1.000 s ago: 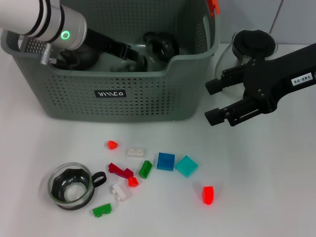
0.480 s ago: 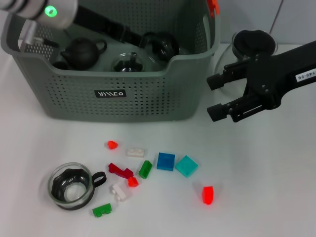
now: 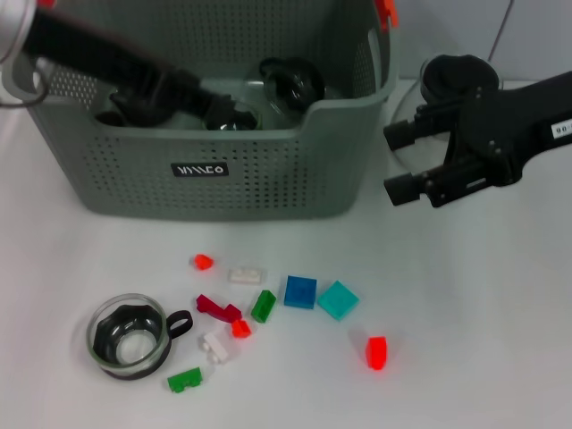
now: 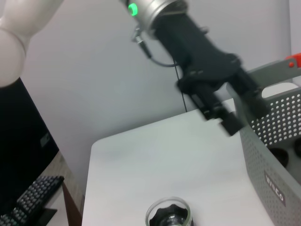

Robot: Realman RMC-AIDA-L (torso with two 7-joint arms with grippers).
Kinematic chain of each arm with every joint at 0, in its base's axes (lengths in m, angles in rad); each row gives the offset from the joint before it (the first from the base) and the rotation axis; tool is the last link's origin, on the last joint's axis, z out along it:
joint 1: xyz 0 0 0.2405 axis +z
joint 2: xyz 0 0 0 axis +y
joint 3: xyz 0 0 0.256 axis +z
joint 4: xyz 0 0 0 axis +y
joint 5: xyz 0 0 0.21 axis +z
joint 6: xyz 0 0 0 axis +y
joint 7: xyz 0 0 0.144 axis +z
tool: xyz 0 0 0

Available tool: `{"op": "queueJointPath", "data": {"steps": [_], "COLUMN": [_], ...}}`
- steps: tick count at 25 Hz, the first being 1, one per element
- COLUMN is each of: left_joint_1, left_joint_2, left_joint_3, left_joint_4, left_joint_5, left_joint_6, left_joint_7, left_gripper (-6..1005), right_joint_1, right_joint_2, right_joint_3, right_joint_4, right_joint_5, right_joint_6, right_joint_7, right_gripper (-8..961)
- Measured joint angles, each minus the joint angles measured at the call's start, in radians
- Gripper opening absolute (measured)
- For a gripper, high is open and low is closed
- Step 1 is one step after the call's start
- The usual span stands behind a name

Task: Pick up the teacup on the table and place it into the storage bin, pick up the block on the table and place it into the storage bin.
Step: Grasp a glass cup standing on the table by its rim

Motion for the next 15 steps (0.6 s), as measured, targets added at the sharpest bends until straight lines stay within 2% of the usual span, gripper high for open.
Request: {"op": "queueJointPath", "data": {"steps": [5, 12, 15], "left_joint_1": [0.077, 0.175, 0.198], "left_joint_2": [-0.024, -0.038, -0.045], "left_joint_3": [-0.001, 0.009, 0.022], "left_joint_4": [-0.11, -0.195, -0.208], "left_joint_5": [0.009, 0.127, 0.189], "left_joint_6": [0.109, 0.148, 0.15], "left_joint_7": [-0.002, -0.005, 0.006], "left_gripper": [648, 647, 648], "right_joint_1": [-0.001, -0.002, -0.002], "right_joint_2": [0.002, 0.002, 0.003], "right_joint_3": [0.017, 0.027, 0.035], "right_joint_4": [0.0, 0.0, 0.0], "right_joint_5": [0.02, 0.035, 0.035], "right_joint_6": [0.0, 0.015, 0.018], "right_joint_7": [0.002, -0.004, -0.005], "right_gripper": [891, 891, 892]}}
